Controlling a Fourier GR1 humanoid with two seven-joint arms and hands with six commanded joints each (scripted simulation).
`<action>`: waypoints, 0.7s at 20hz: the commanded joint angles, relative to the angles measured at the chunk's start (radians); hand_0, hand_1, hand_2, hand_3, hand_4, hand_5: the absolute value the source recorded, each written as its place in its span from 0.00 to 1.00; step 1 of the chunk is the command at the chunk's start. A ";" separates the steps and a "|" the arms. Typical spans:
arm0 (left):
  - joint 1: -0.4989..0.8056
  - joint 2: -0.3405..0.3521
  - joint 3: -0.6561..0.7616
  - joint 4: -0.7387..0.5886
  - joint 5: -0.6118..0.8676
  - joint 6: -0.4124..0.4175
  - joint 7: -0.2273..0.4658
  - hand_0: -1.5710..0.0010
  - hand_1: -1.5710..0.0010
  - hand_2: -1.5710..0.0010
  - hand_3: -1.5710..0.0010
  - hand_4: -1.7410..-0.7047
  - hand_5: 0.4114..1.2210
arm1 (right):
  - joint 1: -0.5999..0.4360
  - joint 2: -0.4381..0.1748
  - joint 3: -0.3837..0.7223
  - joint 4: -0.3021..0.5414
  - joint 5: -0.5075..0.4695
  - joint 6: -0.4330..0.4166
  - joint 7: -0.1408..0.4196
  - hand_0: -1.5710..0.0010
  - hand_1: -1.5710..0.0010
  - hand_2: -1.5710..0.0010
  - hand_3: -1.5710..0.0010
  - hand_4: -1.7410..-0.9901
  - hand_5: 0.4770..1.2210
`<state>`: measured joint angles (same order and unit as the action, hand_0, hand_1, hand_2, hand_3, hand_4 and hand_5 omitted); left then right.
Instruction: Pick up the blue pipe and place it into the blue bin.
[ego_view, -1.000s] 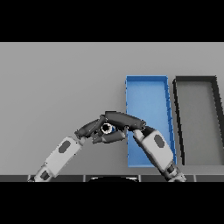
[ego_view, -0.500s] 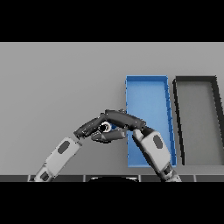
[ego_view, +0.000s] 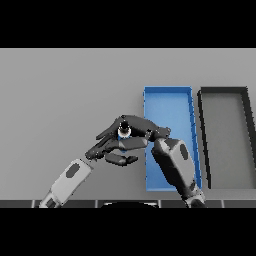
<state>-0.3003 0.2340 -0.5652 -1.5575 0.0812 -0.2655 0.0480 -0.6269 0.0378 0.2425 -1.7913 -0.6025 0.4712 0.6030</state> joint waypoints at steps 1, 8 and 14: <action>-0.005 0.006 0.007 -0.001 0.012 -0.008 0.009 1.00 1.00 1.00 1.00 0.84 0.14 | -0.036 -0.016 -0.003 0.006 -0.025 -0.027 0.003 0.00 0.00 0.00 0.00 0.33 1.00; 0.011 0.018 -0.002 -0.024 0.005 -0.009 0.009 1.00 1.00 1.00 1.00 0.84 0.09 | -0.348 -0.171 -0.131 0.074 -0.128 -0.151 -0.050 0.00 0.00 0.00 0.00 0.33 1.00; 0.017 0.020 -0.005 -0.031 -0.009 0.003 0.023 1.00 1.00 1.00 1.00 0.87 0.09 | -0.446 -0.269 -0.254 0.268 0.023 -0.213 -0.108 0.00 0.00 0.00 0.00 0.32 1.00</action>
<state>-0.2835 0.2540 -0.5704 -1.5882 0.0726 -0.2628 0.0695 -1.0719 -0.2320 -0.0120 -1.5218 -0.5769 0.2587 0.4975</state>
